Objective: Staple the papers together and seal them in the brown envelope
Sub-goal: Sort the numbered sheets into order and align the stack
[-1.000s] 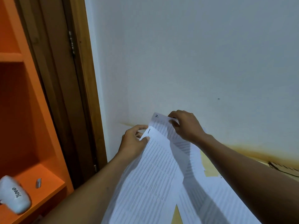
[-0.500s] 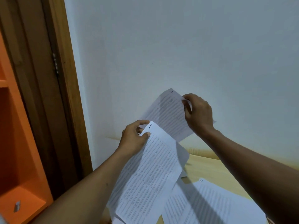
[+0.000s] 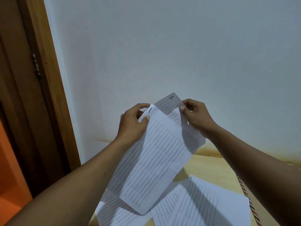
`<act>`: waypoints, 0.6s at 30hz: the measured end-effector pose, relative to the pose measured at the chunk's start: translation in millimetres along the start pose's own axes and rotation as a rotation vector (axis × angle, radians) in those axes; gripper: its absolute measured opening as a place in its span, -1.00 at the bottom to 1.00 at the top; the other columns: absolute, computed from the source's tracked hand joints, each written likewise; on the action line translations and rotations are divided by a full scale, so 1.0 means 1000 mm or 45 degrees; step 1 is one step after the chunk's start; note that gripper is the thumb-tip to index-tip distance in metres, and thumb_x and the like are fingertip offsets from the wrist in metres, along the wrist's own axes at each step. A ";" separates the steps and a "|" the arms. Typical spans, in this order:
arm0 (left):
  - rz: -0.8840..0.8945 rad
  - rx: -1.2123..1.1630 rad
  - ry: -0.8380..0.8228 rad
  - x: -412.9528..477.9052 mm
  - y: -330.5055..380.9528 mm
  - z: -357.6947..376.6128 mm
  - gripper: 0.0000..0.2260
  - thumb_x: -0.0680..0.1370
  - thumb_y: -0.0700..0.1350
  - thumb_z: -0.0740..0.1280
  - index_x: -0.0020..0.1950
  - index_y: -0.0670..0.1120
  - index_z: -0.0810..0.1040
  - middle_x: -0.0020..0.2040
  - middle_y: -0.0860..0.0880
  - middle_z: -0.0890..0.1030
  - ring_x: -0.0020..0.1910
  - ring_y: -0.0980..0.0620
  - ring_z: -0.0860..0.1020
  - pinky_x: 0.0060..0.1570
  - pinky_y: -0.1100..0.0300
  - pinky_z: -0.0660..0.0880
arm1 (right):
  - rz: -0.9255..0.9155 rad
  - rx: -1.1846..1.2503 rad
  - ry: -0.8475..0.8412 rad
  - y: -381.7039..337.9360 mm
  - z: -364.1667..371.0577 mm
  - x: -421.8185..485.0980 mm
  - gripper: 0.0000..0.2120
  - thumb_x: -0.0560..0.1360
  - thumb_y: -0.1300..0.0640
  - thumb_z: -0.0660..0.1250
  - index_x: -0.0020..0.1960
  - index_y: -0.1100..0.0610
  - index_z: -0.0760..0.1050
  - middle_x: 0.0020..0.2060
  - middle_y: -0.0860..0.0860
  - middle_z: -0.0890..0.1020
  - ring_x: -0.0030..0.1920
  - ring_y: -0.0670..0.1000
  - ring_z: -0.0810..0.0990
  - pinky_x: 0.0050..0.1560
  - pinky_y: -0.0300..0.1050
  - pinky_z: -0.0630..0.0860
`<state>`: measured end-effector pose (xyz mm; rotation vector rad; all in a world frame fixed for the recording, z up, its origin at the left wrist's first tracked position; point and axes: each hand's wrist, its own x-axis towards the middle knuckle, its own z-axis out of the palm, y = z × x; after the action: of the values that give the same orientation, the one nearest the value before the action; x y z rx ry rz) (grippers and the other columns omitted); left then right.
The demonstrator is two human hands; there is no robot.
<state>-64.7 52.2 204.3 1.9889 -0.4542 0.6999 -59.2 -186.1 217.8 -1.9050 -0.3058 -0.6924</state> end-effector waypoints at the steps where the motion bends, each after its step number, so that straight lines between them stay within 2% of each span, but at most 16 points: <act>1: 0.034 0.037 0.023 0.000 0.002 0.000 -0.70 0.62 -0.11 0.40 0.31 0.19 0.57 0.00 0.07 0.66 -0.03 0.13 0.59 -0.11 0.32 0.46 | 0.044 0.054 -0.067 0.000 -0.002 -0.002 -0.84 0.61 0.17 0.27 0.01 0.10 0.64 -0.10 0.09 0.73 -0.17 0.00 0.67 -0.16 -0.08 0.55; 3: 0.097 0.112 0.066 0.000 0.004 0.002 -0.68 0.62 -0.10 0.38 0.34 0.17 0.56 0.03 0.07 0.64 0.06 0.03 0.58 0.07 0.13 0.50 | 0.115 0.119 -0.201 0.000 -0.006 -0.006 -0.83 0.62 0.17 0.28 0.03 0.12 0.65 -0.08 0.14 0.72 -0.17 0.01 0.66 -0.15 -0.09 0.54; 5: 0.133 0.153 0.065 0.001 0.004 0.005 -0.68 0.62 -0.11 0.38 0.35 0.16 0.56 0.03 0.07 0.64 0.09 -0.03 0.58 0.15 0.01 0.53 | 0.171 0.184 -0.299 0.002 -0.008 -0.009 -0.82 0.62 0.17 0.28 0.05 0.12 0.66 -0.04 0.18 0.71 -0.15 0.04 0.65 -0.13 -0.06 0.54; 9: 0.103 0.119 -0.028 0.000 0.002 0.017 -0.69 0.62 -0.11 0.39 0.31 0.18 0.58 0.02 0.06 0.65 0.01 -0.01 0.61 0.09 -0.01 0.60 | 0.266 0.228 -0.341 0.007 -0.008 -0.013 -0.82 0.61 0.17 0.28 0.04 0.14 0.66 -0.11 0.11 0.71 -0.18 0.05 0.64 -0.16 -0.05 0.53; 12: 0.073 0.128 -0.019 -0.002 -0.002 0.024 -0.70 0.61 -0.10 0.39 0.31 0.20 0.58 0.00 0.10 0.64 -0.04 -0.03 0.61 0.05 0.00 0.59 | 0.306 0.212 -0.346 0.011 -0.006 -0.020 -0.82 0.61 0.18 0.27 0.04 0.20 0.65 -0.22 0.08 0.68 -0.23 0.03 0.61 -0.20 -0.14 0.53; 14: 0.056 0.137 -0.008 -0.004 -0.006 0.026 -0.69 0.60 -0.12 0.40 0.31 0.16 0.60 0.01 0.10 0.64 -0.04 -0.03 0.60 0.06 0.04 0.57 | 0.315 0.200 -0.351 0.016 -0.002 -0.026 -0.74 0.62 0.09 0.28 0.04 0.26 0.64 -0.16 0.17 0.71 -0.18 0.03 0.63 -0.11 -0.10 0.55; 16: 0.020 0.134 0.011 -0.005 -0.011 0.027 -0.69 0.58 -0.14 0.43 0.30 0.11 0.62 0.01 0.11 0.64 -0.02 -0.03 0.60 0.06 0.08 0.55 | 0.325 0.206 -0.373 0.020 0.004 -0.031 -0.59 0.60 -0.07 0.29 0.04 0.31 0.61 -0.12 0.14 0.71 -0.12 0.01 0.65 -0.02 -0.06 0.54; 18: -0.047 0.110 0.025 -0.009 -0.020 0.027 -0.69 0.55 -0.14 0.46 0.28 0.10 0.62 0.01 0.13 0.64 0.03 -0.05 0.61 0.08 0.08 0.56 | 0.331 0.163 -0.415 0.023 0.011 -0.036 -0.61 0.56 -0.12 0.34 0.04 0.22 0.65 -0.11 0.12 0.73 -0.14 -0.04 0.67 -0.08 -0.13 0.55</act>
<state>-52.8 38.8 174.8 2.0643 -0.3804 0.7257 -73.4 -182.6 176.1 -1.8876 -0.2914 -0.1839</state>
